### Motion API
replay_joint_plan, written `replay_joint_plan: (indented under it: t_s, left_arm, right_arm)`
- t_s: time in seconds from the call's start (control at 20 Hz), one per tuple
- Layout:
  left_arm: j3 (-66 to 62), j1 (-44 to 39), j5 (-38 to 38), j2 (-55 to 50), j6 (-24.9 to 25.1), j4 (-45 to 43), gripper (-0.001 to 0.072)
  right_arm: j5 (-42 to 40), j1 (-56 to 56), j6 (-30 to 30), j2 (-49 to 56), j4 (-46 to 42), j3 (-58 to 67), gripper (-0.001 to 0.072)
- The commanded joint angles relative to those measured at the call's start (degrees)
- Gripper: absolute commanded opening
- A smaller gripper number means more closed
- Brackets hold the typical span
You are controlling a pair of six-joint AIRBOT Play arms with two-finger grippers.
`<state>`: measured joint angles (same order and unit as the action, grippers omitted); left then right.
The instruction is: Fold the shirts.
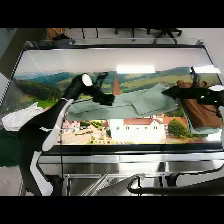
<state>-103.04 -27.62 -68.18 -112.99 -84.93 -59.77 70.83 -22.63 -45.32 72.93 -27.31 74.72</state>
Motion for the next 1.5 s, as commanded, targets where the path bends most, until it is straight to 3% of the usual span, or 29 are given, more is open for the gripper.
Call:
replay_joint_plan:
  t_s: [0.0,0.15,0.3,0.4,0.6,0.85,0.95,1.05,1.1,1.15,1.2,1.3,1.4,1.45]
  left_arm:
    - [-7.2,-8.0,3.9,-7.9,-2.5,0.0,0.0021]
    - [-16.4,-10.9,3.9,-15.0,-5.7,1.1,0.0021]
    - [-16.0,-9.9,6.4,-15.4,-5.3,12.0,0.0021]
    - [-12.7,-6.5,6.0,-11.6,-0.3,22.6,0.0020]
    - [-11.9,4.4,-5.3,-0.5,9.2,39.5,0.0020]
    - [-11.9,18.6,-12.3,16.5,11.6,45.3,0.0021]
    - [-11.9,22.7,-13.3,21.6,11.7,48.3,0.0021]
    - [-11.9,24.9,-13.7,25.8,13.2,47.7,0.0021]
    - [-11.9,25.2,-14.3,27.5,13.8,47.3,0.0021]
    - [-11.9,25.1,-15.2,28.8,14.0,47.3,0.0021]
    - [-11.9,24.5,-16.4,29.9,14.0,47.3,0.0021]
    - [-11.9,23.0,-18.6,31.6,14.1,47.3,0.0021]
    - [-11.9,22.1,-20.0,32.7,14.6,47.3,0.0021]
    - [-11.9,21.3,-20.3,33.0,14.6,47.3,0.0021]
  right_arm:
    - [7.1,-1.9,-4.5,-4.7,0.5,6.8,0.0011]
    - [7.7,-1.4,-6.7,-6.7,0.5,10.4,0.0011]
    - [8.1,-1.2,-7.8,-6.8,0.5,10.5,0.0011]
    - [8.2,-0.6,-8.8,-6.2,0.4,10.5,0.0011]
    - [5.6,6.7,-10.2,-6.0,0.5,10.5,0.0011]
    - [-10.8,30.6,-10.5,-2.5,0.6,10.5,0.0012]
    - [-22.1,42.1,-10.2,1.2,0.6,10.5,0.0012]
    - [-37.9,54.9,-5.2,7.3,0.5,10.5,0.0014]
    - [-45.9,60.1,-3.4,10.9,0.5,10.5,0.0101]
    - [-54.3,64.8,-2.3,14.6,0.5,10.5,0.0356]
    - [-59.6,67.8,-1.4,17.2,0.5,10.5,0.0418]
    - [-58.9,69.1,1.2,18.1,0.0,10.5,0.0415]
    - [-51.7,65.7,1.2,15.1,-2.2,10.5,0.0356]
    - [-46.5,62.5,1.2,12.5,-2.5,10.5,0.0360]
